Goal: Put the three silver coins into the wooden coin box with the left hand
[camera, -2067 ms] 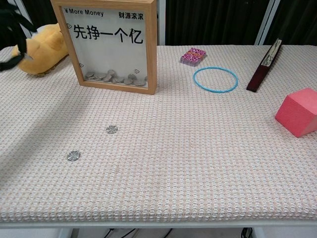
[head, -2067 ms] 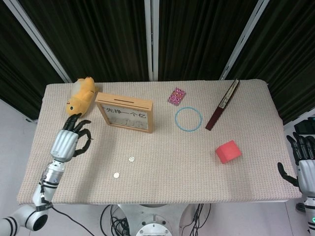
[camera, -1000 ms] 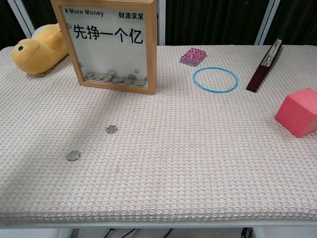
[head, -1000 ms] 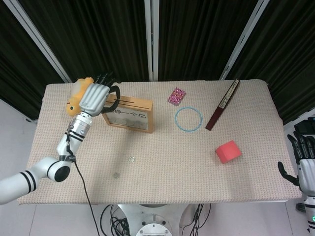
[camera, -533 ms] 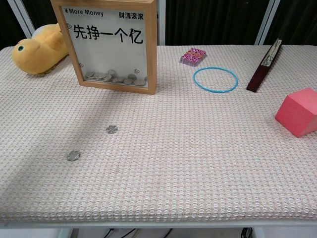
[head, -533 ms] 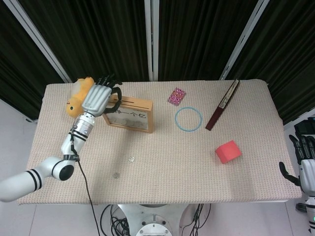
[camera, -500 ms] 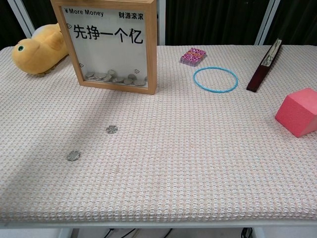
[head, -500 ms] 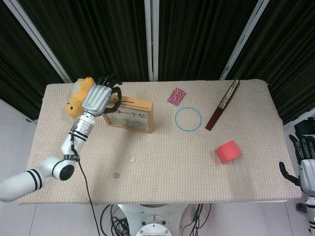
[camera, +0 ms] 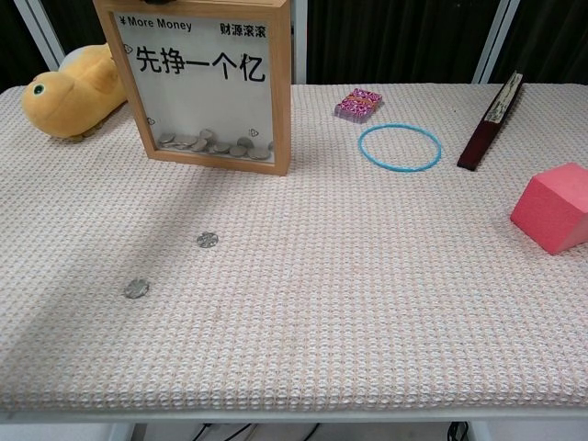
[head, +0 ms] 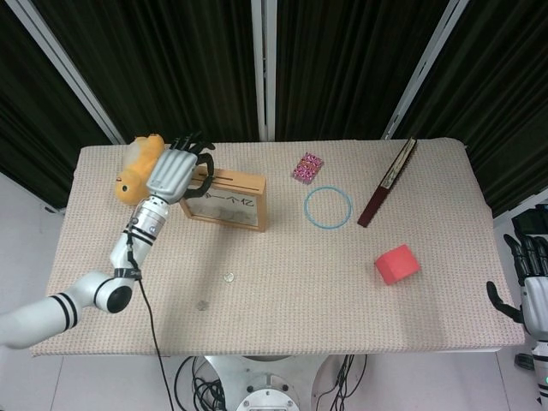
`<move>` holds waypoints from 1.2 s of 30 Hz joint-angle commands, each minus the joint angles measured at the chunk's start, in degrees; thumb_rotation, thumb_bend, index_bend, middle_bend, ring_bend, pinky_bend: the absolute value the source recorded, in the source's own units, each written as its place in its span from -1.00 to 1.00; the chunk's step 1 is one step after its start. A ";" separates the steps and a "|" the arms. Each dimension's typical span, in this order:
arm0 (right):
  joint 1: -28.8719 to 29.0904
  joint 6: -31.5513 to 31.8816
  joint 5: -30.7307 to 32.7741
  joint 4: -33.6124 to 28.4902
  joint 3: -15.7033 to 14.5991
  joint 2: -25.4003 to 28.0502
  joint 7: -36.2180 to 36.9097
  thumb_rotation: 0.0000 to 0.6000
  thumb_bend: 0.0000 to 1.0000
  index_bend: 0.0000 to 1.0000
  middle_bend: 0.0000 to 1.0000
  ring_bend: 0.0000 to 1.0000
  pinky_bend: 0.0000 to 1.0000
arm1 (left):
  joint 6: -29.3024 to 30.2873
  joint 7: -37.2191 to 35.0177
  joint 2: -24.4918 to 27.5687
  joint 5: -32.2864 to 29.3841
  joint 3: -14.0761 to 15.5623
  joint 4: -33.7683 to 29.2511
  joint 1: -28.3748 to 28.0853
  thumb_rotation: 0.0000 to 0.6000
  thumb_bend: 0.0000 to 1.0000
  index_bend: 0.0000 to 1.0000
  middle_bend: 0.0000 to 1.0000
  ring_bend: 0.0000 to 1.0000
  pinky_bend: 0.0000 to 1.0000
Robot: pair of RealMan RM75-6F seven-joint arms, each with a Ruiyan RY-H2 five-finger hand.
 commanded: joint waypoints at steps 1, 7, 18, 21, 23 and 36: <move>0.01 -0.03 0.03 0.09 0.02 -0.03 0.09 1.00 -0.36 -1.00 -1.00 -1.00 -1.00 | 0.10 -0.37 -0.03 0.50 0.22 0.14 -0.07 1.00 -0.13 -0.25 -0.54 -0.93 -0.84; 0.06 -0.15 0.08 0.34 0.05 -0.03 0.32 1.00 -0.36 -1.00 -1.00 -1.00 -1.00 | 1.84 -1.05 -0.24 1.84 0.42 0.46 0.19 1.00 -0.24 -0.62 -0.54 -0.93 -0.84; 0.18 -0.67 0.42 0.66 0.07 0.12 0.44 1.00 -0.36 -1.00 -1.00 -1.00 -1.00 | 18.14 1.15 5.20 14.51 5.02 -14.50 8.30 1.00 -0.38 -0.47 -0.54 -0.93 -0.82; 0.47 -1.21 0.32 0.74 -0.05 -0.10 0.20 1.00 -0.36 -1.00 -1.00 -1.00 -1.00 | 22.03 0.80 6.40 19.35 9.25 -18.04 12.13 1.00 -0.38 -0.44 -0.54 -0.93 -0.79; 0.70 -1.40 -0.16 0.67 -0.24 -0.34 -0.05 1.00 -0.36 -1.00 -1.00 -1.00 -1.00 | 24.17 0.73 5.95 21.68 12.28 -18.96 14.74 1.00 -0.40 -0.44 -0.54 -0.93 -0.80; 0.65 -0.70 -1.59 -0.01 -0.97 -0.65 -0.98 1.00 -0.37 -1.00 -1.00 -1.00 -1.00 | 26.44 -6.23 -8.01 28.30 22.25 -2.26 22.41 1.00 -0.46 -0.37 -0.48 -0.87 -0.80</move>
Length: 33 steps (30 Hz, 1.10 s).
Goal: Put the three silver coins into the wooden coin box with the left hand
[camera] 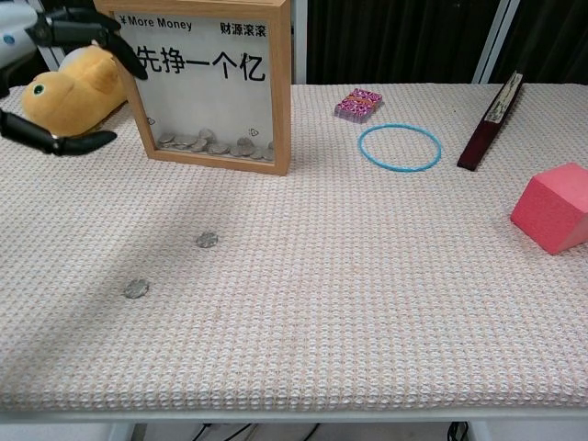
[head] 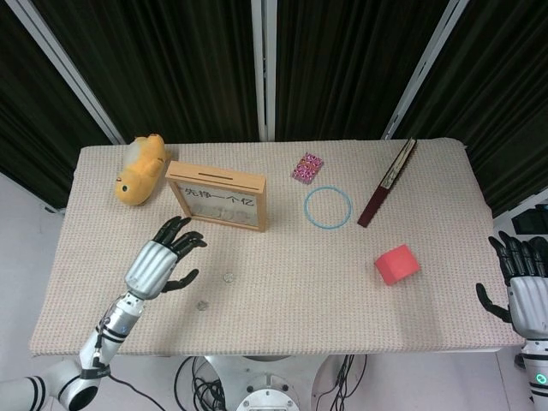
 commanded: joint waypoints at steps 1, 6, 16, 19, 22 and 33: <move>-0.38 0.76 -0.23 -0.58 -0.03 0.42 0.12 1.00 -0.37 -1.00 -1.00 -1.00 -1.00 | -1.92 -3.79 -5.82 1.49 2.01 8.24 0.96 1.00 -0.46 -0.37 -0.48 -0.87 -0.80; -0.80 1.18 0.54 -0.95 0.26 0.87 -0.06 1.00 -0.37 -1.00 -1.00 -1.00 -1.00 | -3.29 -5.48 -11.58 3.30 2.62 16.01 0.52 1.00 -0.47 -0.37 -0.48 -0.87 -0.80; -0.41 0.17 0.73 -1.10 0.13 0.62 -0.77 1.00 -0.38 -1.00 -1.00 -1.00 -1.00 | -5.48 -8.06 -19.10 3.98 1.89 25.92 -0.56 1.00 -0.47 -0.35 -0.49 -0.87 -0.80; -0.31 0.09 0.75 -1.29 0.21 0.63 -0.94 1.00 -0.37 -1.00 -1.00 -1.00 -1.00 | -6.39 -8.84 -19.94 3.81 1.64 27.10 -1.02 1.00 -0.47 -0.33 -0.50 -0.87 -0.80; -0.24 -0.12 0.95 -1.23 0.25 0.63 -0.94 1.00 -0.37 -1.00 -1.00 -1.00 -1.00 | -8.10 -8.69 -20.28 3.35 1.71 27.56 -1.39 1.00 -0.47 -0.27 -0.51 -0.87 -0.80; -0.22 -0.62 1.56 -0.49 0.30 0.47 -0.26 1.00 -0.37 -1.00 -1.00 -1.00 -1.00 | -11.73 -7.06 -20.87 1.82 1.37 27.84 -2.02 1.00 -0.46 -0.26 -0.57 -0.91 -0.82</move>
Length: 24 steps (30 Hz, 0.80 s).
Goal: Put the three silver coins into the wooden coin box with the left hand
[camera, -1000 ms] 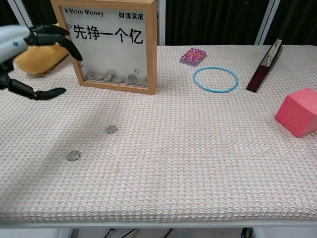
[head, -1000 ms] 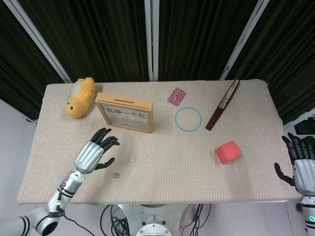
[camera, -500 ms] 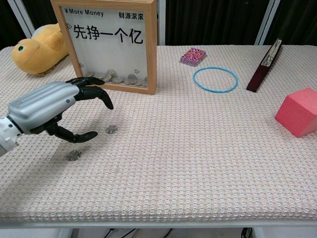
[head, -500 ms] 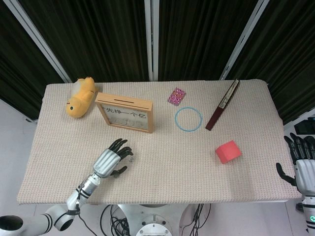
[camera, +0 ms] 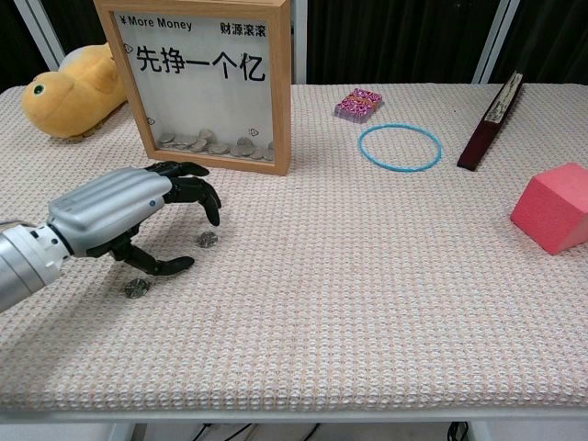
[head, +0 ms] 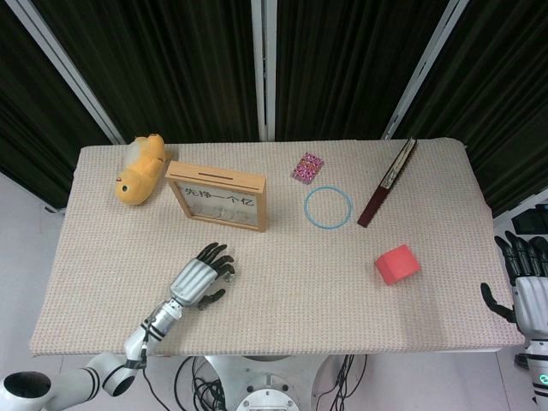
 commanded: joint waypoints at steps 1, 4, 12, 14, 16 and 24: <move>-0.01 -0.06 0.05 0.10 -0.02 -0.04 0.07 1.00 -0.37 -1.00 -1.00 -1.00 -1.00 | -0.80 -0.18 0.15 -0.29 0.05 -0.38 -0.23 1.00 -0.46 -0.25 -0.57 -0.91 -0.82; 0.02 -0.14 -0.01 0.23 -0.08 -0.09 0.14 1.00 -0.37 -1.00 -1.00 -1.00 -1.00 | -0.87 -0.15 -0.09 -0.51 -0.23 -0.21 -0.26 1.00 -0.47 -0.25 -0.58 -0.91 -0.82; 0.06 -0.37 0.13 0.53 -0.10 -0.20 0.38 1.00 -0.37 -1.00 -1.00 -1.00 -1.00 | -1.59 0.52 -0.33 -1.03 -0.83 -0.02 -0.67 1.00 -0.46 -0.25 -0.58 -0.91 -0.82; 0.05 -0.33 0.10 0.52 -0.10 -0.17 0.41 1.00 -0.37 -1.00 -1.00 -1.00 -1.00 | -1.99 0.70 -0.41 -1.36 -0.90 -0.03 -0.66 1.00 -0.46 -0.25 -0.58 -0.91 -0.82; 0.04 -0.31 0.11 0.52 -0.08 -0.16 0.41 1.00 -0.37 -1.00 -1.00 -1.00 -1.00 | -2.25 0.60 -0.39 -1.50 -0.89 -0.16 -0.68 1.00 -0.46 -0.24 -0.58 -0.91 -0.82; 0.13 -0.47 0.09 0.74 -0.09 -0.17 0.60 1.00 -0.37 -1.00 -1.00 -1.00 -1.00 | -2.25 0.65 -0.25 -1.53 -0.94 -0.16 -0.70 1.00 -0.46 -0.21 -0.57 -0.91 -0.82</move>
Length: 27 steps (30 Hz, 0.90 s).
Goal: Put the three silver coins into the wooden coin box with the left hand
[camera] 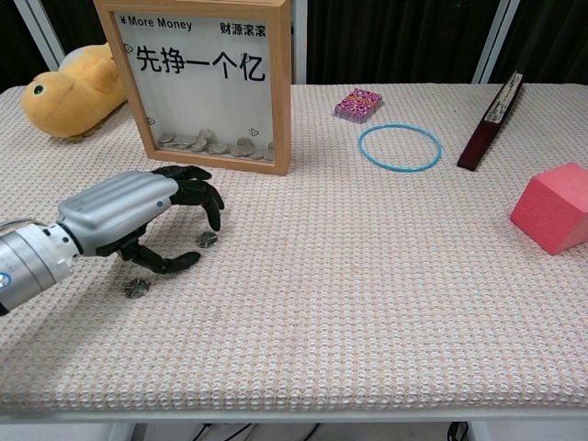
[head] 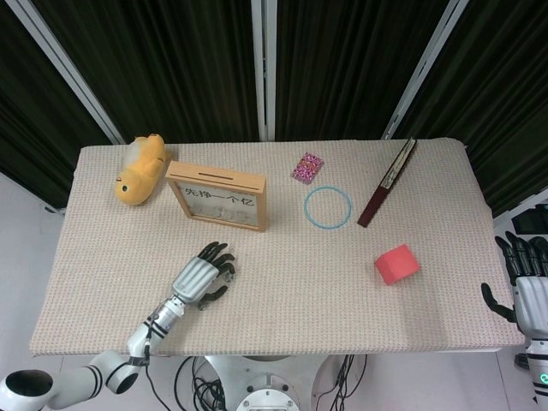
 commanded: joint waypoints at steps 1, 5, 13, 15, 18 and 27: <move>0.04 -0.03 -0.09 0.03 -0.04 -0.01 0.01 1.00 -0.37 -1.00 -1.00 -1.00 -1.00 | -0.03 0.04 0.05 -0.04 -0.02 -0.05 0.00 1.00 -0.47 -0.21 -0.57 -0.91 -0.81; 0.06 -0.04 -0.13 0.12 -0.05 -0.06 0.08 1.00 -0.36 -1.00 -1.00 -1.00 -1.00 | -0.41 0.15 0.09 -0.25 -0.03 -0.14 -0.04 1.00 -0.46 -0.20 -0.57 -0.91 -0.80; -0.02 0.12 -0.06 0.36 0.00 -0.10 0.50 1.00 -0.36 -1.00 -1.00 -1.00 -1.00 | -1.28 0.13 0.07 -0.72 -0.02 -0.27 -0.09 1.00 -0.46 -0.20 -0.57 -0.91 -0.80; -0.02 0.02 -0.03 0.55 -0.05 -0.19 0.61 1.00 -0.36 -1.00 -1.00 -1.00 -1.00 | -1.43 0.15 0.09 -0.80 0.02 -0.28 -0.08 1.00 -0.46 -0.20 -0.57 -0.91 -0.80; 0.02 -0.16 0.05 0.81 -0.09 -0.33 0.71 1.00 -0.36 -1.00 -1.00 -1.00 -1.00 | -1.60 0.12 0.12 -0.87 0.05 -0.30 -0.08 1.00 -0.46 -0.20 -0.57 -0.91 -0.80; -0.01 -0.28 0.09 1.08 -0.20 -0.47 0.89 1.00 -0.36 -1.00 -1.00 -1.00 -1.00 | -2.04 0.05 -0.15 -1.00 -0.24 0.06 -0.46 1.00 -0.46 -0.19 -0.57 -0.91 -0.80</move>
